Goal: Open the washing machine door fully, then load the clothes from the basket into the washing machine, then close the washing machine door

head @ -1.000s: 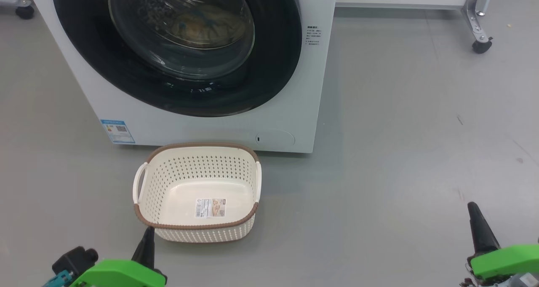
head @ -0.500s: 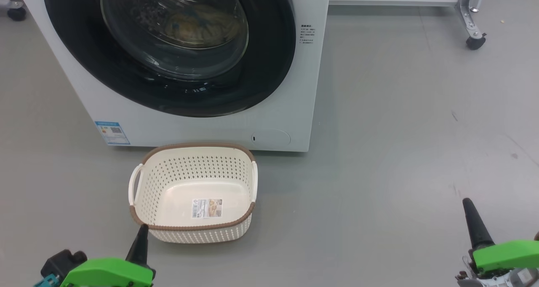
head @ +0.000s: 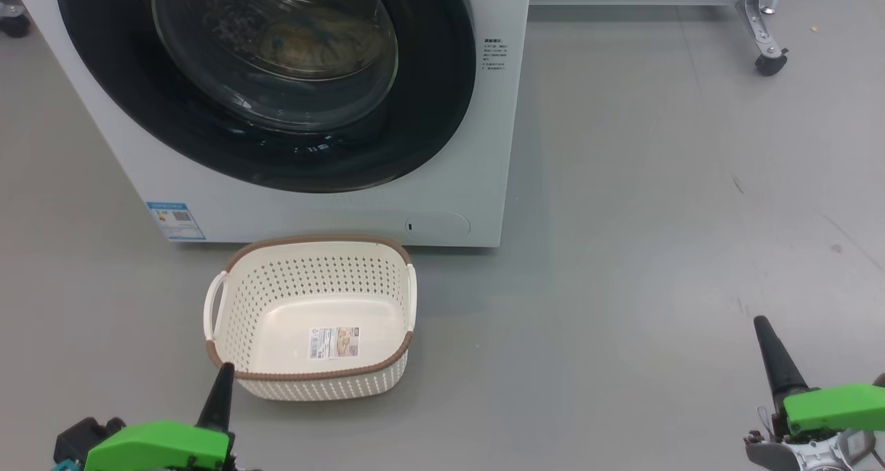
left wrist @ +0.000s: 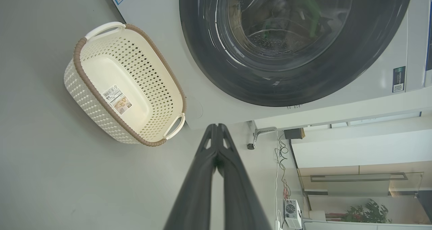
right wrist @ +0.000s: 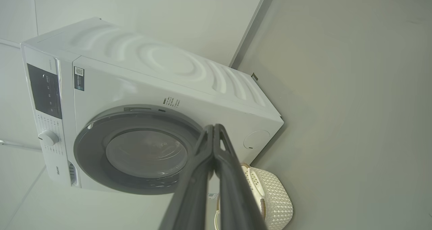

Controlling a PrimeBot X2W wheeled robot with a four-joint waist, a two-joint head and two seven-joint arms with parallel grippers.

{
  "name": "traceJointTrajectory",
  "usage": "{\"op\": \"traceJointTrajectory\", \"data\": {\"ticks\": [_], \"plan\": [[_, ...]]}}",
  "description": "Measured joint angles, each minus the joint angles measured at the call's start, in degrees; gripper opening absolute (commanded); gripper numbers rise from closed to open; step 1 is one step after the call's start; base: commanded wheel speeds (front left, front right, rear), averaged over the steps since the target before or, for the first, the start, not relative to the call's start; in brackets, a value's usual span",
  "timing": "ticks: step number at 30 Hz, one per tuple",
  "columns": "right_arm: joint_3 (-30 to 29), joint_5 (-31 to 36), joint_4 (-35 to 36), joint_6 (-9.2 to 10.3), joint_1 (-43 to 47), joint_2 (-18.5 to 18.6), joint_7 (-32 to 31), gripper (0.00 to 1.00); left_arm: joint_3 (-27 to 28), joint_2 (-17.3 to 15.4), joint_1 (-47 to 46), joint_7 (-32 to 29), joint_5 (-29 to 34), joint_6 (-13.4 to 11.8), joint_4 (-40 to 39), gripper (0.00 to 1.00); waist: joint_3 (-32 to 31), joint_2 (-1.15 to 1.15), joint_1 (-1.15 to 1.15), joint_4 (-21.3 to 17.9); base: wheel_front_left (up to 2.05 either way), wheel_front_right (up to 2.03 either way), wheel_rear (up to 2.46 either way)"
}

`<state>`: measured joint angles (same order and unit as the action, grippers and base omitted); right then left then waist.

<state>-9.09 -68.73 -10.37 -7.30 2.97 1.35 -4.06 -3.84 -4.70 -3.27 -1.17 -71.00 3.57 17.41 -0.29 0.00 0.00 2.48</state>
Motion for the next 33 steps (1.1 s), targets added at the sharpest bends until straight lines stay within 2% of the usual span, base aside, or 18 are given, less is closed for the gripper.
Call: {"op": "traceJointTrajectory", "data": {"ticks": [33], "plan": [[1.1, -20.4, -4.7, 0.0, -4.7, 0.1, -1.8, 0.0, 7.4, 2.0, 0.0, -4.5, -18.4, 3.0, -1.0, 0.0, 0.4, 0.0, 0.0, -2.2, 0.0, 0.0, 0.0]]}}
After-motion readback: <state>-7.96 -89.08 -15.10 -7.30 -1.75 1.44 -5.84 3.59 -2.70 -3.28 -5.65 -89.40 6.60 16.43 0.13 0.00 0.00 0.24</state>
